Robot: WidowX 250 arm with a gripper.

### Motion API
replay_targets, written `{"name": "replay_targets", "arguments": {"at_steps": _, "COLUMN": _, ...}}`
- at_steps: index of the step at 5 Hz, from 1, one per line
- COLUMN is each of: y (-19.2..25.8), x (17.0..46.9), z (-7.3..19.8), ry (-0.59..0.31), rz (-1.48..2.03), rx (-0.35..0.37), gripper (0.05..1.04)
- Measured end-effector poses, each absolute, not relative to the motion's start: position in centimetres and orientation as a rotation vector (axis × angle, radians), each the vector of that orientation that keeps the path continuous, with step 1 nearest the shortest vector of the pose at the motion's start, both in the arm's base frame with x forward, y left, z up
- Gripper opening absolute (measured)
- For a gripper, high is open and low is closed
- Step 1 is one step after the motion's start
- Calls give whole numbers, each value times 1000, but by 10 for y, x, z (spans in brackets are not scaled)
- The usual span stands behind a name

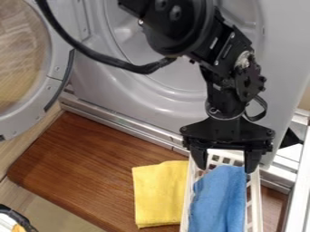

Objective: Remove the blue cloth from the basket and put it in the washer

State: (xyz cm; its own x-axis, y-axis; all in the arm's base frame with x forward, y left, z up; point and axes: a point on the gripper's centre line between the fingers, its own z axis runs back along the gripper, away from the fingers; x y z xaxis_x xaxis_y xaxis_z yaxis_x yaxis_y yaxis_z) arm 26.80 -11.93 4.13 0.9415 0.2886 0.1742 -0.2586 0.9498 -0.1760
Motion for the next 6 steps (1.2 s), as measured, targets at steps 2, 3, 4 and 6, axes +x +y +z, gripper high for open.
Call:
{"name": "replay_targets", "arguments": {"at_steps": 2, "y": -124, "x": 260, "z": 19, "ry": -157, "rz": 255, "rx": -94, "gripper": 1001}}
{"name": "replay_targets", "arguments": {"at_steps": 3, "y": -122, "x": 259, "z": 4, "ry": -144, "rz": 252, "rx": -45, "gripper": 1001}}
{"name": "replay_targets", "arguments": {"at_steps": 4, "y": -125, "x": 263, "z": -6, "ry": -125, "rz": 244, "rx": -32, "gripper": 1001}}
{"name": "replay_targets", "arguments": {"at_steps": 6, "y": -122, "x": 261, "z": -39, "ry": -58, "rz": 236, "rx": 8, "gripper": 950}}
